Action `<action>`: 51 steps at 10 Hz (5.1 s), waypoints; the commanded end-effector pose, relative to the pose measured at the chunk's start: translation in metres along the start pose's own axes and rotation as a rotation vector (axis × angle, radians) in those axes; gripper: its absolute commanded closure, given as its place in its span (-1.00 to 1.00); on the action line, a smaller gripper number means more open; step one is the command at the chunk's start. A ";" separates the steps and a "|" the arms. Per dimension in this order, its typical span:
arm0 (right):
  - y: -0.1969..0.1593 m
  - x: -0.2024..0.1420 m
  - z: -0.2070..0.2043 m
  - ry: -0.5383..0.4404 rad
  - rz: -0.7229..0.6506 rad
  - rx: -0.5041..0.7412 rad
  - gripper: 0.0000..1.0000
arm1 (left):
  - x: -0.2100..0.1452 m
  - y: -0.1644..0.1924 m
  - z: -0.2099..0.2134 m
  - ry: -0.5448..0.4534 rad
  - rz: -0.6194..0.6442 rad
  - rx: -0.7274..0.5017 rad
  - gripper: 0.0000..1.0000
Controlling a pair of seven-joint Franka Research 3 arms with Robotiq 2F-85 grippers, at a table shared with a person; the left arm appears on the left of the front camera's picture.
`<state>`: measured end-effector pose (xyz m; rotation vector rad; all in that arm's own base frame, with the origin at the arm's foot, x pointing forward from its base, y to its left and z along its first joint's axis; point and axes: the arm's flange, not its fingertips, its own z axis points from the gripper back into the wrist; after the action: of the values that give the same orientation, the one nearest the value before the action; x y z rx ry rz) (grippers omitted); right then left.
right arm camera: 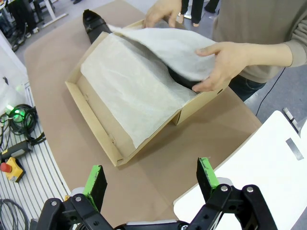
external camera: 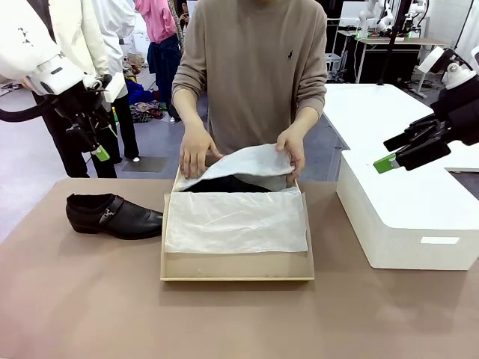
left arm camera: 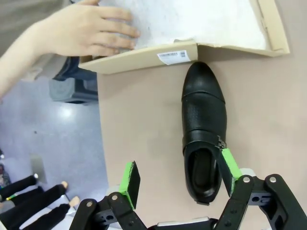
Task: Pack the shoes into the box.
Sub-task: Place the other shoe of the Shoes into the Shoes Box.
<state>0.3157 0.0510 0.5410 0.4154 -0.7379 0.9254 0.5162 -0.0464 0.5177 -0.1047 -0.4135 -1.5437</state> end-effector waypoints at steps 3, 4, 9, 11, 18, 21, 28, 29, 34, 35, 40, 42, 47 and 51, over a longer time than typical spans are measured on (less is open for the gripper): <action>-0.001 0.001 -0.001 -0.017 0.007 0.012 -1.00 | 0.004 0.002 0.002 0.000 -0.020 0.006 -0.73; -0.001 0.001 -0.001 -0.017 0.007 0.012 -1.00 | 0.004 0.002 0.002 0.000 -0.020 0.006 -0.73; -0.001 0.001 -0.001 -0.017 0.007 0.012 -1.00 | 0.004 0.002 0.002 0.000 -0.020 0.006 -0.73; -0.001 0.001 -0.001 -0.017 0.007 0.012 -1.00 | 0.004 0.002 0.002 0.000 -0.020 0.006 -0.73; -0.001 0.001 -0.001 -0.017 0.007 0.012 -1.00 | 0.004 0.002 0.002 0.000 -0.020 0.006 -0.73; -0.001 0.001 -0.001 -0.017 0.007 0.012 -1.00 | 0.004 0.002 0.002 0.000 -0.020 0.006 -0.73; -0.001 0.001 -0.001 -0.017 0.007 0.012 -1.00 | -0.001 -0.004 0.004 0.061 -0.021 -0.011 -0.73; -0.001 0.001 -0.001 -0.017 0.007 0.012 -1.00 | -0.006 -0.005 0.004 0.085 -0.014 -0.021 -0.73; -0.001 0.001 -0.001 -0.017 0.007 0.012 -1.00 | -0.046 -0.017 -0.020 0.160 -0.008 -0.115 -0.73; -0.001 0.001 -0.001 -0.017 0.007 0.012 -1.00 | -0.053 -0.018 -0.029 0.166 -0.004 -0.110 -0.73; -0.001 0.001 -0.001 -0.017 0.007 0.012 -1.00 | -0.079 -0.014 -0.059 0.167 -0.008 -0.104 -0.73; -0.001 0.001 -0.001 -0.017 0.007 0.012 -1.00 | -0.069 -0.014 -0.059 0.167 0.014 -0.116 -0.73; -0.001 0.001 -0.001 -0.017 0.007 0.012 -1.00 | -0.069 -0.013 -0.063 0.168 0.009 -0.114 -0.73; -0.001 0.001 -0.001 -0.017 0.007 0.012 -1.00 | -0.063 0.021 -0.075 0.192 0.003 -0.149 -0.73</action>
<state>0.3157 0.0509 0.5410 0.4154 -0.7379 0.9253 0.5408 -0.0081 0.4284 -0.0755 -0.1779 -1.5653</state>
